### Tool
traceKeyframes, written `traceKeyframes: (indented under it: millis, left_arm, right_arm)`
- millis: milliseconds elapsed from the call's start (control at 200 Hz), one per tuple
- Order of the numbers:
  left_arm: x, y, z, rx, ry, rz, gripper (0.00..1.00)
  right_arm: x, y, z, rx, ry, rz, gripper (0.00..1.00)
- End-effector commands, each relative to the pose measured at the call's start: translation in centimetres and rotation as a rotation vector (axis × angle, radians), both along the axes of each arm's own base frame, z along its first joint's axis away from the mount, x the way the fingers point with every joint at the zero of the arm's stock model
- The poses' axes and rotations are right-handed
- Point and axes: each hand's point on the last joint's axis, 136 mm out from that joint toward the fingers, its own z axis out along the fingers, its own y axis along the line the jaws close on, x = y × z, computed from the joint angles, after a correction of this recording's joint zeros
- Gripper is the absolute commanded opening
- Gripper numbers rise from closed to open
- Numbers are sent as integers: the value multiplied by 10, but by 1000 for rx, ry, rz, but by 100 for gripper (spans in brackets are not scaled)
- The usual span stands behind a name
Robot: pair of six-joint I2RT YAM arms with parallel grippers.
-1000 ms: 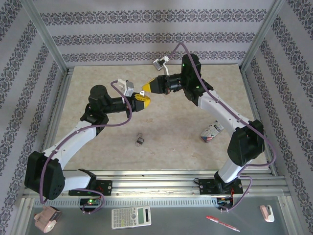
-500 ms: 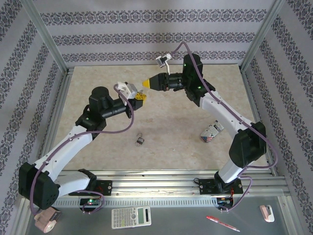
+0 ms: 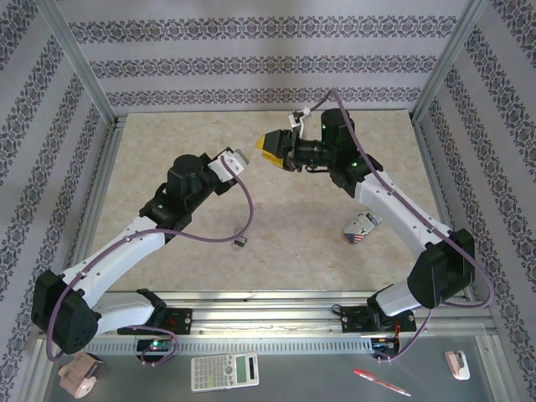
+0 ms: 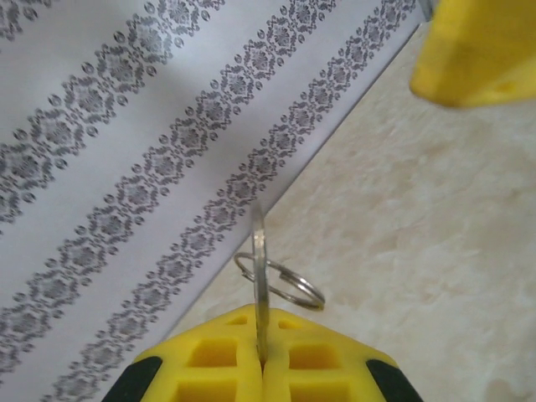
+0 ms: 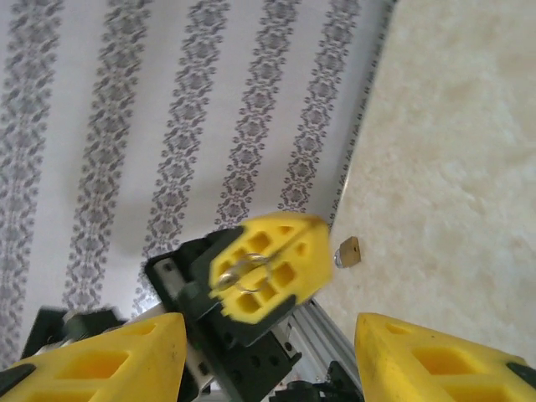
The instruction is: Unlock with the key
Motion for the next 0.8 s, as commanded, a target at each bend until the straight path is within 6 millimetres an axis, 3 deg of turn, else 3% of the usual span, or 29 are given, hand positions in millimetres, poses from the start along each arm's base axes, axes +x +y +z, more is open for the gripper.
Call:
traceKeyframes:
  millis: [0,220,590,794]
  left_arm:
    - [0,-7,4,91,-111,-11,0]
    - [-12,-24,-6,47,-86,-100,0]
    - [-15,-42,-32,115,-69,-142,0]
    - [-11,-45,-38,143,-78,-129,0]
  right_arm:
    - [4,-5,-15,7,113,-79,56]
    - [7,5,-26,23,197,-77,57]
    - [4,22,-31,38,258,-65,57]
    - [-1,26,-34,33,283,-49,49]
